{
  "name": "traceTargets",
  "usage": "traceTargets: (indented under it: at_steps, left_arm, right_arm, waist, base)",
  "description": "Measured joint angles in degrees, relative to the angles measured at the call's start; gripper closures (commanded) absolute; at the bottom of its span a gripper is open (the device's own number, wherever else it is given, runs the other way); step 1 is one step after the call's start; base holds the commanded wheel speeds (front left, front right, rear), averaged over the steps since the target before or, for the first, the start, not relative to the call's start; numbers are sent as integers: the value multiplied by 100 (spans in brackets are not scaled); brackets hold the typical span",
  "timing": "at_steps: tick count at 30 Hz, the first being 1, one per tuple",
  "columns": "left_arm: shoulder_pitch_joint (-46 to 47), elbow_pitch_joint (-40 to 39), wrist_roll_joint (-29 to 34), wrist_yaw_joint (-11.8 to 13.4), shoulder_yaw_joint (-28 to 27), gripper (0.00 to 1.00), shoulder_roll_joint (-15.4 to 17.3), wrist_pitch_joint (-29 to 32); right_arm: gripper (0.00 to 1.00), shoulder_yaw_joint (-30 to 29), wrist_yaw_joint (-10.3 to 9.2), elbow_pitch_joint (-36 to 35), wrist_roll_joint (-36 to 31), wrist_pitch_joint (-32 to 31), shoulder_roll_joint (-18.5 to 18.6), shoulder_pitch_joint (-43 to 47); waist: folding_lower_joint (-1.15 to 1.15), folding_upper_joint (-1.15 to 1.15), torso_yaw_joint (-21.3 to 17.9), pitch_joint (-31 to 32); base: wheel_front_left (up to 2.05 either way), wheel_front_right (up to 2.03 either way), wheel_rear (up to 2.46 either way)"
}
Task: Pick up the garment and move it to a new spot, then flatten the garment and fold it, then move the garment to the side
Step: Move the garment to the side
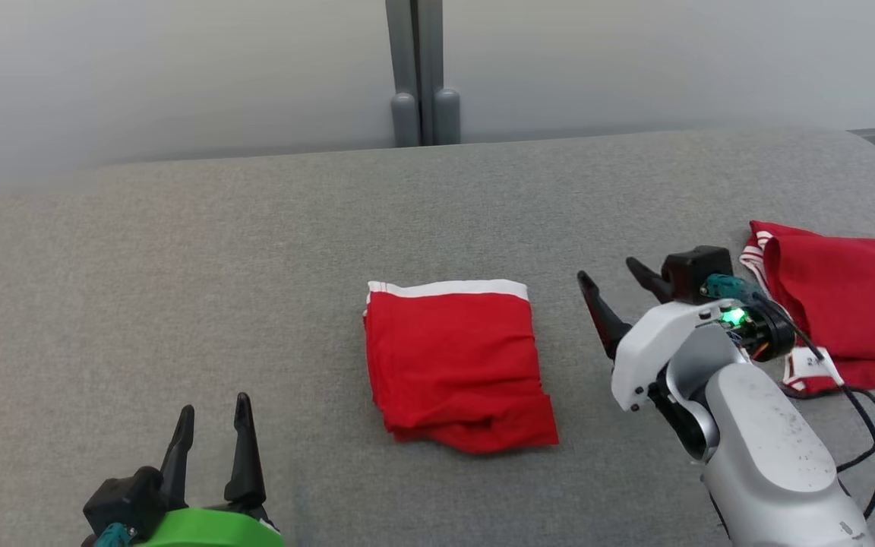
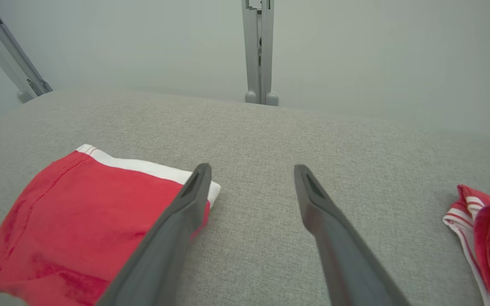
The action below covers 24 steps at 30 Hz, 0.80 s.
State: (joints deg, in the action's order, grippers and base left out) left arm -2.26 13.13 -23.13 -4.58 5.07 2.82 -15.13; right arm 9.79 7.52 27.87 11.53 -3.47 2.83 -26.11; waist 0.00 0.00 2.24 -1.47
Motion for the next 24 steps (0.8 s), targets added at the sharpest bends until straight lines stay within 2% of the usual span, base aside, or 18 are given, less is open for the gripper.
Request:
traceTargets:
  at_steps: [5, 8, 15, 22, 23, 24]
  left_arm:
    - [64, 32, -32, -20, 3, 0, 1, 1]
    - [72, 31, -74, -14, 22, 0, 1, 1]
    - [86, 10, -114, 3, 47, 0, 1, 0]
    - [133, -8, -136, 5, 66, 0, 1, 0]
    - [140, -10, -136, 7, 69, 0, 1, 0]
    - [145, -8, -136, 7, 79, 0, 1, 0]
  right_arm:
    - [0, 334, 0, 424, 548, -906, 0, -185]
    - [0, 522, 0, 622, 657, -1274, -7, -249]
    - [0, 705, 0, 998, 721, -1692, 10, -334]
    - [2, 592, 0, 1337, 813, -1745, 18, -416]
    - [14, 568, 0, 1374, 813, -1707, 16, -438]
    - [58, 564, 0, 1422, 813, -1680, 19, -471]
  waist:
    - [0, 0, 272, -80]
    - [0, 0, 444, -127]
    - [0, 0, 792, -269]
    - [0, 0, 978, -437]
    - [0, 0, 987, -455]
    - [0, 0, 993, -473]
  base:
    - [0, 0, 0]
    - [0, 0, 0]
    - [0, 0, 0]
    - [0, 0, 0]
    - [0, 0, 0]
    - [0, 0, 0]
